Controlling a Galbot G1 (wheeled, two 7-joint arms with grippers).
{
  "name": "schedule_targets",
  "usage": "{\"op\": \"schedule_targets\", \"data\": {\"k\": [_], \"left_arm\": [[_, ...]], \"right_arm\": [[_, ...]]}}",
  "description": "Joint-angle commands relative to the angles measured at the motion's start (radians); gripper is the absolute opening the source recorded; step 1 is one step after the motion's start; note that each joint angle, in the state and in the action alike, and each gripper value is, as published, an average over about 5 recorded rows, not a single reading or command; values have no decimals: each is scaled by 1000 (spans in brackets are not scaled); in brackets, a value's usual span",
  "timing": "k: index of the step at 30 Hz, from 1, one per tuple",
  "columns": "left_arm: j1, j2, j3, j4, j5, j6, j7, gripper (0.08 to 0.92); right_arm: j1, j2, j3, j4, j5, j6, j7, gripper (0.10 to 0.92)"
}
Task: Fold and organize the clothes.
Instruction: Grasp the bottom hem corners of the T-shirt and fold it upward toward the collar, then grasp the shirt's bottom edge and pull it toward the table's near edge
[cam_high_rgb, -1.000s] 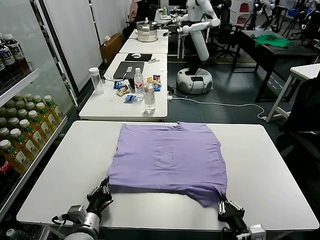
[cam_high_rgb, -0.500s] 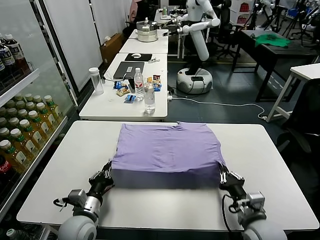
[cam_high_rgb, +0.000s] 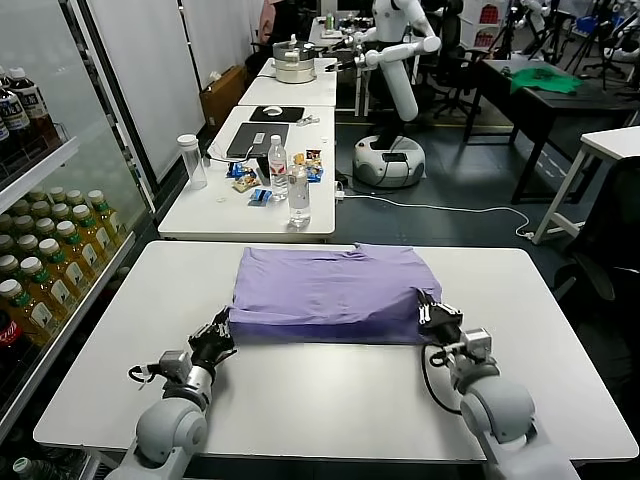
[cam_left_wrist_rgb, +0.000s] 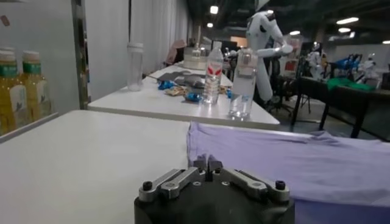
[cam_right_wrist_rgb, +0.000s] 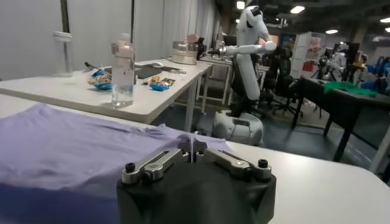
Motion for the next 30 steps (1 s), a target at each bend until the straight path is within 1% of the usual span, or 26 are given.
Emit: {"op": "schedule_targets", "data": {"k": [1,4,10,18,21,24,26,30], "left_arm": [[-65,3,16,91,20,1,0,127],[-71,-3,15,92,18,-6,0,197],[-52,-15,4,57,19,-16,-4,369],[67,-43,-19,-62,24,-11,-20,620],[120,-57,-15,-95,31,-10,-24,707],[136,-65,-8,-95,34,-10,-25,781],[125,-67,-4,-77,38,-9,-25,807],[67,-63,5,-8,49,-4,-28,822]], "right_arm": [[97,-1,-48,-78,-19,2,2,152],[86,4,-50,-78,-40,-12,-4,219],[2,8,-7,-26,-53,-18,-6,383],[-156,-2,141,96,-29,-12,0,616],[-205,-11,198,110,-9,-14,-1,703],[-238,-18,235,99,16,-18,-1,780],[-245,-20,249,82,44,-27,2,809],[-222,-15,252,27,103,-59,13,822]]}}
